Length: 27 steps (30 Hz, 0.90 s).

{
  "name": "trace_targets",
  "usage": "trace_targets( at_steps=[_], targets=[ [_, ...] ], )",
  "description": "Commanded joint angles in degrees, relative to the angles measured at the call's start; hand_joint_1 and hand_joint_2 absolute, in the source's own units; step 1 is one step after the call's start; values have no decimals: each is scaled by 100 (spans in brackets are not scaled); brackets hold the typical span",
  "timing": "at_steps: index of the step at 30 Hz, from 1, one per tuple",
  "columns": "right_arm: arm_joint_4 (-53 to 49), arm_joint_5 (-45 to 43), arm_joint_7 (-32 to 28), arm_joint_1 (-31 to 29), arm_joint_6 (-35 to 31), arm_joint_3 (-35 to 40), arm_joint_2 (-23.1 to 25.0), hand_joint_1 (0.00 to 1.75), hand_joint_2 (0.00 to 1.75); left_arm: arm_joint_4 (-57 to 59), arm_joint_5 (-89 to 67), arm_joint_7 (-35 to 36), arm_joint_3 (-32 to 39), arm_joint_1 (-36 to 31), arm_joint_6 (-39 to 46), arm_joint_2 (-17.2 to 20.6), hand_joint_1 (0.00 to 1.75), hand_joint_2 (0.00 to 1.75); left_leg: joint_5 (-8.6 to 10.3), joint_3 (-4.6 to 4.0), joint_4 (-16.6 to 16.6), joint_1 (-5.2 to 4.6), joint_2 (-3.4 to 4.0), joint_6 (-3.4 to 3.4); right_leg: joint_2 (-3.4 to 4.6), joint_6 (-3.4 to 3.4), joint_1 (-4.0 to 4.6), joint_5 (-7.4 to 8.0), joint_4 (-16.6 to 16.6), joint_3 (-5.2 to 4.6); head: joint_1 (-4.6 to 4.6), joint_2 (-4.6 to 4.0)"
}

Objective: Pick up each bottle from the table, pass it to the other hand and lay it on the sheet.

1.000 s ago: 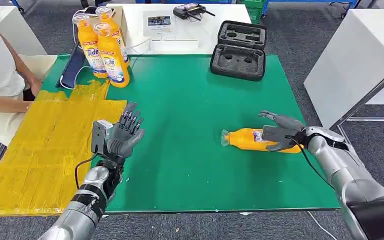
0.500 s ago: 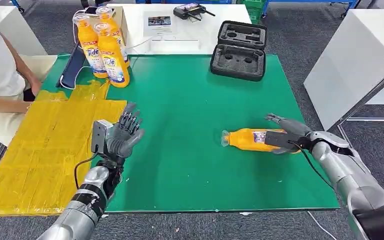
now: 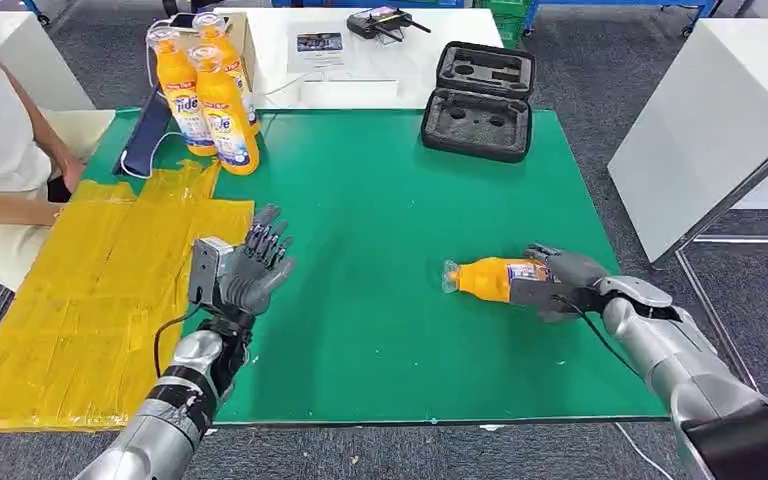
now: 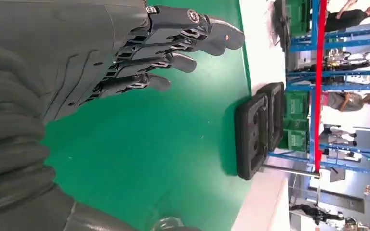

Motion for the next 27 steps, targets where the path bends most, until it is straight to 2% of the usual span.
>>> trace_targets(
  at_steps=[1, 4, 5, 6, 7, 8, 11, 18, 20, 22, 23, 25, 27],
  targets=[
    [724, 111, 157, -150, 18, 271, 267, 16, 175, 473, 60, 3, -162, -246, -14, 36, 0, 175, -10, 26, -4, 2, 7, -8, 14, -8, 1, -7, -8, 27, 0, 0],
    [724, 111, 157, -150, 18, 271, 267, 16, 175, 473, 60, 3, -162, -246, -14, 36, 0, 175, -9, 30, -6, 5, 1, -10, 9, -10, 4, -8, -10, 33, 2, 0],
    [729, 128, 187, -147, 17, 282, 274, 30, 175, 468, 63, 1, -163, -242, -16, 38, 0, 175, -7, 23, -4, 5, 0, -8, 7, -8, 4, -6, -9, 25, 2, 0],
    [734, 161, 230, -146, -9, 290, 278, 52, 175, 467, 70, 4, -163, -240, -13, 39, 0, 175, -10, 31, -6, 5, 2, -10, 11, -10, 4, -9, -10, 34, 0, 0],
    [736, 171, 245, -145, -21, 288, 281, 110, 175, 467, 72, 6, -164, -239, -12, 40, 0, 175, -7, 22, -4, 4, 3, -7, 9, -7, 3, -5, -8, 24, 0, 0],
    [737, 173, 251, -137, -22, 292, 294, 136, 175, 469, 72, 6, -163, -235, -11, 43, 0, 175, -11, 31, -4, 5, 5, -10, 13, -10, 4, -9, -10, 34, 2, 0],
    [695, 216, 324, -120, -192, 234, 379, 173, 175, 410, 76, 5, -156, -187, 8, 57, 0, 175, -7, 23, -3, 6, 3, -8, 9, -7, 5, -5, -9, 25, 2, 0],
    [440, 311, 412, -43, -804, -174, 729, 175, 175, 184, 35, 71, -93, -37, 69, 91, 0, 175, -7, 23, -5, 4, 19, -7, 23, -7, 3, -2, -8, 20, 0, 0],
    [247, 284, 481, 52, -1277, -439, 910, 175, 175, 5, 13, 94, -71, 55, 108, 100, 0, 175, -15, 41, -9, 7, 32, -14, 40, -14, 7, -6, -14, 37, 0, 0],
    [-155, 482, 854, 234, -2542, -856, 1289, 175, 175, -271, -12, 184, -28, 214, 161, 98, 0, 175, -15, 39, -7, 7, 32, -14, 42, -13, 7, -6, -12, 32, 2, 0],
    [-423, 665, 991, 340, -2825, -969, 1535, 175, 175, -413, -39, 239, -27, 304, 176, 90, 0, 175, -13, 35, -8, 10, 43, -12, 50, -11, 10, 0, -13, 24, 0, 0],
    [-1268, 304, 636, 671, -2871, -1426, 1804, 175, 175, -516, -94, 303, -86, 359, 172, 77, 0, 175, -15, 31, -5, 10, 51, -12, 58, -11, 11, -1, -7, 18, 2, 0],
    [-2057, 326, 571, 951, -3024, -1659, 2061, 175, 175, -498, -152, 311, -183, 342, 192, 35, 0, 175, -17, 26, -3, 11, 53, -13, 59, -13, 11, -4, 0, 12, -2, 0]
  ],
)
